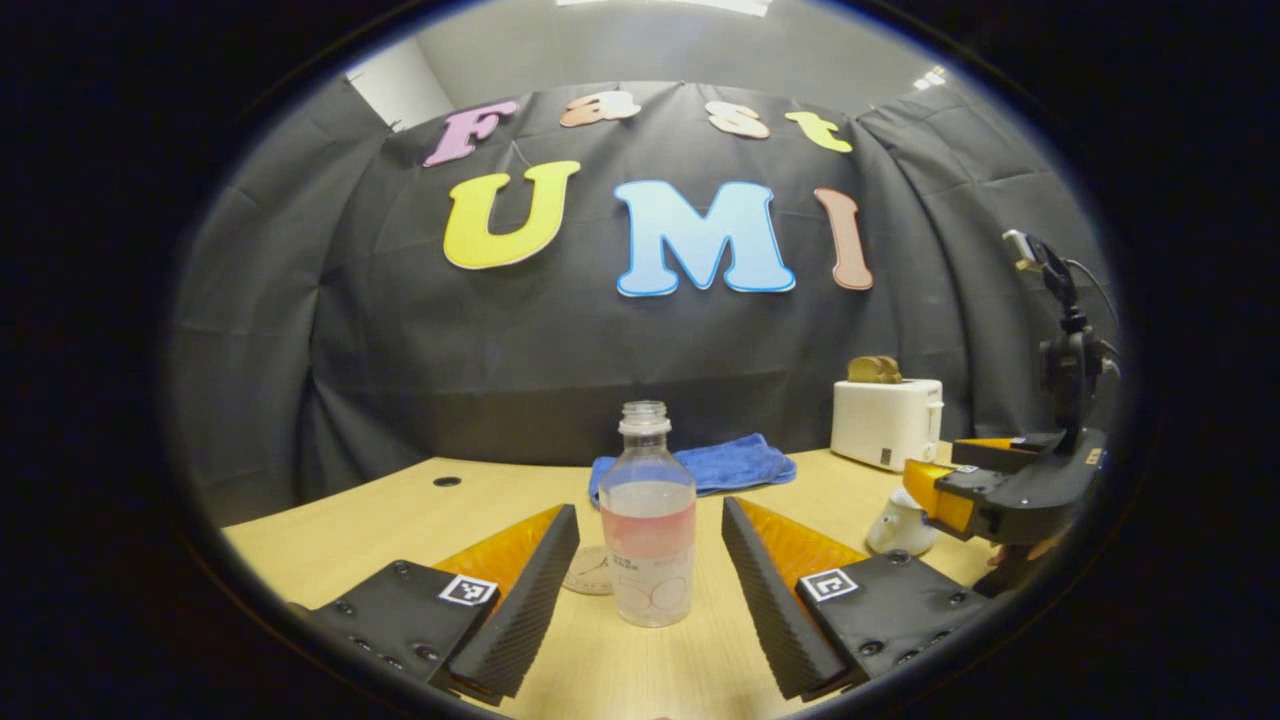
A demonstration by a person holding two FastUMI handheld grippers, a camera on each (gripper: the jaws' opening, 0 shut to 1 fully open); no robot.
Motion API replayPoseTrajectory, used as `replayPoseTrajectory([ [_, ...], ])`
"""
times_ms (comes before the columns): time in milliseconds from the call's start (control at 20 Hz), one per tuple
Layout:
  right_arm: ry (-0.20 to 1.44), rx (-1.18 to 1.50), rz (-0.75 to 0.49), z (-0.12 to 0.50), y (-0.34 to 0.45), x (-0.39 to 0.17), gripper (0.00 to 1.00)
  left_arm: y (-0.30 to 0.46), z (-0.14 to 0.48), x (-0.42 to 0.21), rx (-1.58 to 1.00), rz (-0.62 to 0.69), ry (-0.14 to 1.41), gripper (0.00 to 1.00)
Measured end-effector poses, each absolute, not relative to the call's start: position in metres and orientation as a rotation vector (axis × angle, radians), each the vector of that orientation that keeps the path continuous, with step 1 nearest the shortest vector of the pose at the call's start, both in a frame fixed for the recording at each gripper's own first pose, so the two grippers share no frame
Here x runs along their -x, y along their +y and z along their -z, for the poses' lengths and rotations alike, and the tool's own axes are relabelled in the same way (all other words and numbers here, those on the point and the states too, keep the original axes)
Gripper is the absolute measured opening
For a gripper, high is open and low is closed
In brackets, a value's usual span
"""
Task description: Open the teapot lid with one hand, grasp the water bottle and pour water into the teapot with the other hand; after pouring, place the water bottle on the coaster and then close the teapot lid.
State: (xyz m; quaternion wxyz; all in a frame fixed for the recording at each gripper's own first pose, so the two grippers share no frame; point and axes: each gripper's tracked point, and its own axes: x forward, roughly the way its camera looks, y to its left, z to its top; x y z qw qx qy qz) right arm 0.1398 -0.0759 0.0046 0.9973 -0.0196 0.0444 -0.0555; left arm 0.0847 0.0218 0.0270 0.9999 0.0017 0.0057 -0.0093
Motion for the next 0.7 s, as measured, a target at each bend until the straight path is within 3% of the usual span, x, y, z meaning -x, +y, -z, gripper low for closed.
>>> replayPoseTrajectory([
  [150, 0.103, 0.032, 0.115, 0.001, -0.076, -0.145, 0.81, 0.024, -0.026, -0.087, 0.006, 0.019, 0.013, 1.0],
  [250, 0.111, 0.044, 0.107, 0.005, -0.074, -0.147, 0.67, 0.025, -0.028, -0.088, 0.005, 0.018, 0.006, 1.0],
  [300, 0.117, 0.048, 0.12, 0.004, -0.078, -0.146, 0.66, 0.026, -0.03, -0.088, 0.004, 0.018, 0.002, 1.0],
  [350, 0.128, 0.044, 0.114, 0.009, -0.075, -0.147, 0.44, 0.027, -0.028, -0.088, 0.002, 0.017, 0.0, 1.0],
  [400, 0.121, 0.047, 0.11, 0.006, -0.075, -0.148, 0.36, 0.028, -0.029, -0.089, 0.0, 0.015, 0.0, 1.0],
  [500, 0.134, 0.067, 0.094, 0.009, -0.069, -0.148, 0.36, 0.028, -0.027, -0.09, 0.001, 0.015, 0.006, 1.0],
  [550, 0.132, 0.081, 0.08, 0.011, -0.067, -0.154, 0.16, 0.029, -0.025, -0.09, 0.002, 0.013, 0.011, 1.0],
  [700, 0.121, 0.067, 0.066, 0.005, -0.065, -0.148, 0.15, 0.033, -0.02, -0.091, 0.014, 0.001, 0.027, 1.0],
])
